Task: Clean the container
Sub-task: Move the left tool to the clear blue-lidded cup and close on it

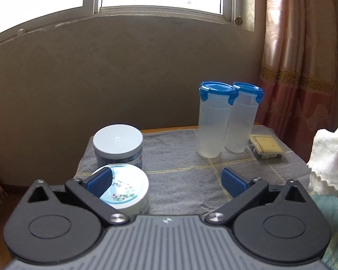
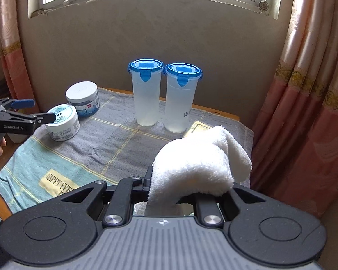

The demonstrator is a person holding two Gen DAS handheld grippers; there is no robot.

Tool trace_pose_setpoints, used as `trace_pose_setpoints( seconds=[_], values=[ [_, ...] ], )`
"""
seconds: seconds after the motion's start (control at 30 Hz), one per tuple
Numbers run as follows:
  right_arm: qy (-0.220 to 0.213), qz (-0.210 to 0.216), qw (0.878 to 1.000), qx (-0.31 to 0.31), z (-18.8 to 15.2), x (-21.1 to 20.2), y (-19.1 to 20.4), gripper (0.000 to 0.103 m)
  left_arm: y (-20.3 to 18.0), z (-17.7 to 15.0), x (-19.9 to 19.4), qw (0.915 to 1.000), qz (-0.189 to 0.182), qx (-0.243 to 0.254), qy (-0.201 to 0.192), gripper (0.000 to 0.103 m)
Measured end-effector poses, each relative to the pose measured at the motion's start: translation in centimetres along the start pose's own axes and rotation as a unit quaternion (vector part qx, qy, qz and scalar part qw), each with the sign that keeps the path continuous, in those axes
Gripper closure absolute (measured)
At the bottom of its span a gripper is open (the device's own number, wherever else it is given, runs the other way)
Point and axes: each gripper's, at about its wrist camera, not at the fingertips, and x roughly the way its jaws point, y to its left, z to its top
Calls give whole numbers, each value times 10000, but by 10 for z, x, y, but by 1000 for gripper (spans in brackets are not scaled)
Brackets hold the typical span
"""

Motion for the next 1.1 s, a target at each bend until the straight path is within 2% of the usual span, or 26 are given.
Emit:
trace_pose_setpoints(
  seconds=[0.1,0.27,0.43,0.6,0.77,1.03,1.1],
  values=[
    [89,-6,9998,155,-9,7,0,85,-15,7,15,9998,-209,5,17,1],
    [213,314,9968,708,-25,18,-1,85,-39,15,38,9988,-478,89,-23,1],
    [315,410,9943,930,-34,24,-3,84,-61,26,63,9979,-609,190,-91,1],
    [397,393,9932,1020,-37,28,-12,83,-73,35,88,9981,-554,27,-273,1],
    [428,439,9921,1091,-39,33,-21,84,-78,43,119,9985,-331,-132,-413,1],
    [491,667,9913,1024,-40,41,-25,84,-80,49,162,9993,-161,-130,-305,2],
    [516,676,9911,1023,-39,44,-26,84,-80,49,167,9993,-167,-142,-290,7]
  ],
)
